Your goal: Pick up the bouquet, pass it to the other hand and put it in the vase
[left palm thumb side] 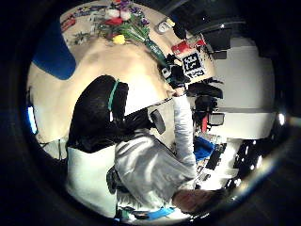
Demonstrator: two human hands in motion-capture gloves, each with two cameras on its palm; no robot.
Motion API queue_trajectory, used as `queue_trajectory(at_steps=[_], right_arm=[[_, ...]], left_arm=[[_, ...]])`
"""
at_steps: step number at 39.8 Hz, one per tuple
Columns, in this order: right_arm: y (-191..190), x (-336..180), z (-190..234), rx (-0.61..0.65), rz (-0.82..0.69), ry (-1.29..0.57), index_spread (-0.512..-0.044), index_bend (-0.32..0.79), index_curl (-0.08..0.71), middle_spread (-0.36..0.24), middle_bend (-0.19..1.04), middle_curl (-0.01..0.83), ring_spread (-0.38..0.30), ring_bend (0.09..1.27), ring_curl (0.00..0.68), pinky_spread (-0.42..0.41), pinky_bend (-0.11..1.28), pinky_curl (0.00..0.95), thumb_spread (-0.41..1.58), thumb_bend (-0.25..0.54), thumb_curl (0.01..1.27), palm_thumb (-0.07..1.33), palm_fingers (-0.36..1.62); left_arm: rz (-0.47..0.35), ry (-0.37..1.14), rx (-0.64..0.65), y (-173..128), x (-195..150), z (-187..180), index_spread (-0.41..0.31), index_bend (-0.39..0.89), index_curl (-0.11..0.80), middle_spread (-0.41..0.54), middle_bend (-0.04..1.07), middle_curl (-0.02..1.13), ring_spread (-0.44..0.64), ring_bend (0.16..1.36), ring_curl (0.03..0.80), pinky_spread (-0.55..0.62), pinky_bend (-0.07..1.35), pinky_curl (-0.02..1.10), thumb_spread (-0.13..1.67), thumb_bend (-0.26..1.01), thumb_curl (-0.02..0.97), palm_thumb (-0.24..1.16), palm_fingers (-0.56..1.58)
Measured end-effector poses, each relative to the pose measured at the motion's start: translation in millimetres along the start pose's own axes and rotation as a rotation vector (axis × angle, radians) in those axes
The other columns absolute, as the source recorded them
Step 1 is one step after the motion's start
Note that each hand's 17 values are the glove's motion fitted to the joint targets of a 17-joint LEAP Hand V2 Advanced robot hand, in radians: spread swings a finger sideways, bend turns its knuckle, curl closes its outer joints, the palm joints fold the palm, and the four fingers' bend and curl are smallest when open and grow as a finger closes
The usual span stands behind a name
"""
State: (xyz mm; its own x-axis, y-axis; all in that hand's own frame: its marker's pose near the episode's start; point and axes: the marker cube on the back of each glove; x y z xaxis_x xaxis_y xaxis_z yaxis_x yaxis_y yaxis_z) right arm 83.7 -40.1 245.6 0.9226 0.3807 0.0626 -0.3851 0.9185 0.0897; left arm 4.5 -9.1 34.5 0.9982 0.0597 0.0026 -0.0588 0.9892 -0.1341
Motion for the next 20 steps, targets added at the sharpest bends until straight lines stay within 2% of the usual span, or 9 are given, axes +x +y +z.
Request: queue_trajectory(at_steps=[4, 10, 15, 17, 20], right_arm=[[-5.8, 6.0, -5.2, 0.158, 0.073, -0.050, -0.233, 0.25, 0.331, -0.177, 0.58, 0.526, -0.203, 0.79, 0.455, -0.222, 0.59, 0.384, 1.10, 0.094, 0.43, 0.92, 1.55], [-11.7, -21.4, -18.4, 0.265, -0.112, -0.475, -0.229, 0.35, 0.394, -0.181, 0.69, 0.573, -0.199, 0.87, 0.499, -0.226, 0.63, 0.423, 0.99, 0.038, 0.46, 0.93, 1.52], [-4.2, -20.9, -39.7, 0.207, 0.073, -0.639, -0.226, 0.38, 0.436, -0.183, 0.74, 0.596, -0.200, 0.92, 0.522, -0.223, 0.69, 0.457, 0.89, 0.018, 0.50, 0.97, 1.47], [-8.0, -31.2, -52.5, 0.254, 0.038, -0.748, -0.222, 0.39, 0.449, -0.184, 0.75, 0.602, -0.200, 0.94, 0.529, -0.223, 0.71, 0.468, 0.85, 0.007, 0.52, 0.98, 1.45], [-19.5, -52.1, -65.8, 0.310, -0.040, -0.930, -0.222, 0.39, 0.468, -0.181, 0.77, 0.611, -0.194, 0.96, 0.539, -0.220, 0.73, 0.483, 0.79, -0.008, 0.54, 1.00, 1.43]], left_arm=[[-0.007, 0.003, -0.009, -4.9, -1.4, 4.4, 0.031, 0.14, 0.299, 0.229, 0.19, 0.37, 0.37, 0.50, 0.283, 0.33, 0.25, 0.36, 1.14, -0.02, 0.341, 0.45, 0.34], [-0.041, 0.089, -0.026, 2.1, -0.6, -1.6, 0.031, 0.14, 0.298, 0.230, 0.20, 0.37, 0.37, 0.49, 0.284, 0.33, 0.24, 0.36, 1.14, -0.02, 0.342, 0.45, 0.35], [-0.020, 0.239, 0.012, -2.8, 2.3, -11.6, 0.026, 0.16, 0.305, 0.229, 0.20, 0.37, 0.36, 0.49, 0.282, 0.33, 0.23, 0.35, 1.14, -0.02, 0.342, 0.45, 0.39], [0.002, 0.321, 0.032, -7.1, 5.8, -15.5, 0.025, 0.15, 0.306, 0.228, 0.20, 0.37, 0.36, 0.49, 0.279, 0.32, 0.23, 0.35, 1.14, -0.02, 0.342, 0.45, 0.40], [0.062, 0.535, 0.063, -18.2, 15.1, -22.0, 0.034, 0.15, 0.309, 0.234, 0.18, 0.37, 0.35, 0.49, 0.284, 0.32, 0.23, 0.36, 1.14, -0.02, 0.342, 0.45, 0.40]])
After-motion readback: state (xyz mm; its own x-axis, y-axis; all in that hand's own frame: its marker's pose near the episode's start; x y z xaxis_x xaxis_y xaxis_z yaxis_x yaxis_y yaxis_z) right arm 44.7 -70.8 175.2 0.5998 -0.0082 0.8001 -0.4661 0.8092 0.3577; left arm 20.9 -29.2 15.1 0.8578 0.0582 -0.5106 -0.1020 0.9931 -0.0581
